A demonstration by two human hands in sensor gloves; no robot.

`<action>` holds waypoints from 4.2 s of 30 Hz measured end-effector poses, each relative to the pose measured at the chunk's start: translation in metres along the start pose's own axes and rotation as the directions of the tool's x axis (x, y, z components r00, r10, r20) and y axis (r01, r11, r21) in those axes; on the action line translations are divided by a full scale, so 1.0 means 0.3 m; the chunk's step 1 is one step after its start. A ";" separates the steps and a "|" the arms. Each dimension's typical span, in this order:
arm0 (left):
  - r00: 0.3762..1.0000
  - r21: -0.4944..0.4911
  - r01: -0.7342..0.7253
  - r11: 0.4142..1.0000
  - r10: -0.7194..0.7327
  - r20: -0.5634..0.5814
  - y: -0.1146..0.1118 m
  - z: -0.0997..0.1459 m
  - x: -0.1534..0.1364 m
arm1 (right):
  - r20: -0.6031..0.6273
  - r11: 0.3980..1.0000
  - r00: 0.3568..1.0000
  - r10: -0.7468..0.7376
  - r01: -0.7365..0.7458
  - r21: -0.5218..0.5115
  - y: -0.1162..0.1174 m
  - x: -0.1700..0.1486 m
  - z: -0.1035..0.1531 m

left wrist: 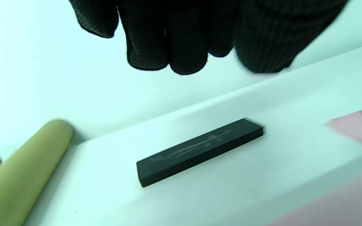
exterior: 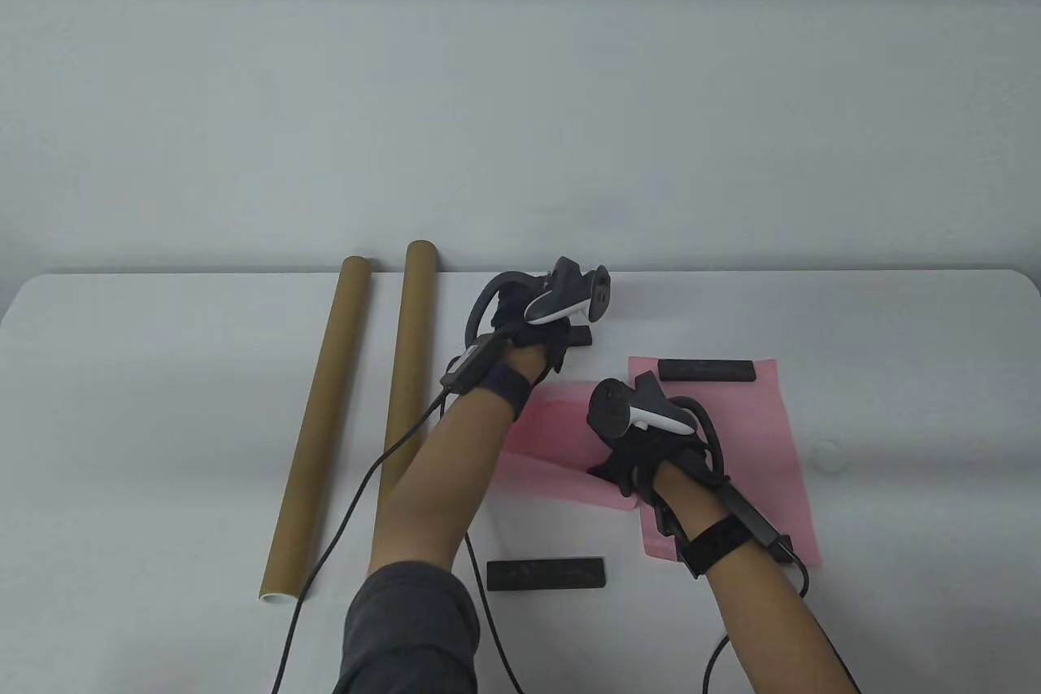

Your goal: Roll up papers and store in mailing tubes

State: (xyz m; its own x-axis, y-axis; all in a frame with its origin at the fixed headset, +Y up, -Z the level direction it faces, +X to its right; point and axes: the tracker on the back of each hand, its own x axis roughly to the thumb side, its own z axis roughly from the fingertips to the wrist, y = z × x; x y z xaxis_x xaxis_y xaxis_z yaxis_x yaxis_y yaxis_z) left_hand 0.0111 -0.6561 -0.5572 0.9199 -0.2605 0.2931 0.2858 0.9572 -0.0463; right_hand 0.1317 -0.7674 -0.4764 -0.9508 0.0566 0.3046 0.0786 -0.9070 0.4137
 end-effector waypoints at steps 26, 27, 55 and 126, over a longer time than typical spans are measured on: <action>0.869 -0.124 0.351 0.928 -0.274 0.412 -0.306 0.491 0.141 | 0.024 1.000 1.000 0.011 -0.011 -0.020 0.013 -0.006 0.015; 0.873 -0.121 0.352 0.928 -0.278 0.401 -0.292 0.501 0.145 | 0.030 0.998 0.999 0.025 -0.023 -0.056 0.008 -0.014 0.018; 0.980 0.289 -0.082 0.954 0.025 0.197 -0.192 0.928 0.001 | 0.236 0.786 0.933 0.272 -0.074 -0.613 -0.034 0.239 0.690; 0.964 0.311 -0.206 0.928 0.137 0.229 -0.228 0.945 -0.021 | 0.316 0.744 0.944 0.095 0.143 -0.653 0.010 0.145 0.690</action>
State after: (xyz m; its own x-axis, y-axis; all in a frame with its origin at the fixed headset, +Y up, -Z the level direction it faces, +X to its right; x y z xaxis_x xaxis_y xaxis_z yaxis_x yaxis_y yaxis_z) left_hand -0.0903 -0.6840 -0.2851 0.8644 -0.0909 0.4945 -0.0078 0.9810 0.1940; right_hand 0.1525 -0.6813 -0.2842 -0.7955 0.0988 0.5978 -0.2733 -0.9391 -0.2085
